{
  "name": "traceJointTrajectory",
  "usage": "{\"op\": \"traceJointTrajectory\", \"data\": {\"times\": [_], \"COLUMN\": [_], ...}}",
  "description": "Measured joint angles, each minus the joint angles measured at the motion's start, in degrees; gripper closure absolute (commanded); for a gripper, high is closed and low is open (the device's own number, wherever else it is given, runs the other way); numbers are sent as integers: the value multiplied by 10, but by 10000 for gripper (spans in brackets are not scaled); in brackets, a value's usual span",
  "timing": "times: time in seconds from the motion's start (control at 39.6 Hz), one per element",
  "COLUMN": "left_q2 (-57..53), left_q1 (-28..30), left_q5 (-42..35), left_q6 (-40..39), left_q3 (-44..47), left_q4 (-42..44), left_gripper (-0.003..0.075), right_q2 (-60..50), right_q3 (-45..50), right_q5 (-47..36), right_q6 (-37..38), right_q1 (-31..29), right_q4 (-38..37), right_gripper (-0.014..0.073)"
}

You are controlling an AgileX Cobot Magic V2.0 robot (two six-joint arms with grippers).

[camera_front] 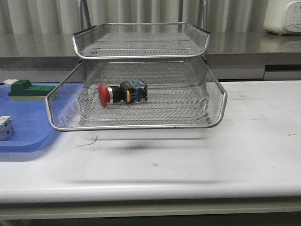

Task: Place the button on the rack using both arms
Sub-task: 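Raise the left gripper away from the rack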

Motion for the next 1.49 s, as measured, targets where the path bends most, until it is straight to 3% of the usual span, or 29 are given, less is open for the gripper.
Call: {"op": "traceJointTrajectory", "data": {"times": [0.81, 1.09, 1.24, 1.49], "left_q2": [-3, -3, -3, -3], "left_q1": [0, 0, 0, 0], "left_q5": [0, -1, -1, -1], "left_q6": [0, 0, 0, 0], "left_q3": [5, 5, 5, 5], "left_q4": [0, 0, 0, 0], "left_gripper": [739, 739, 739, 739], "right_q2": [6, 160, 262, 410], "right_q3": [-3, -97, -139, -168], "right_q5": [-10, 36, 45, 33], "right_q6": [0, -35, -54, -64], "right_q1": [0, 4, 49, 213], "right_q4": [14, 23, 36, 36], "right_gripper": [654, 654, 654, 654]}}
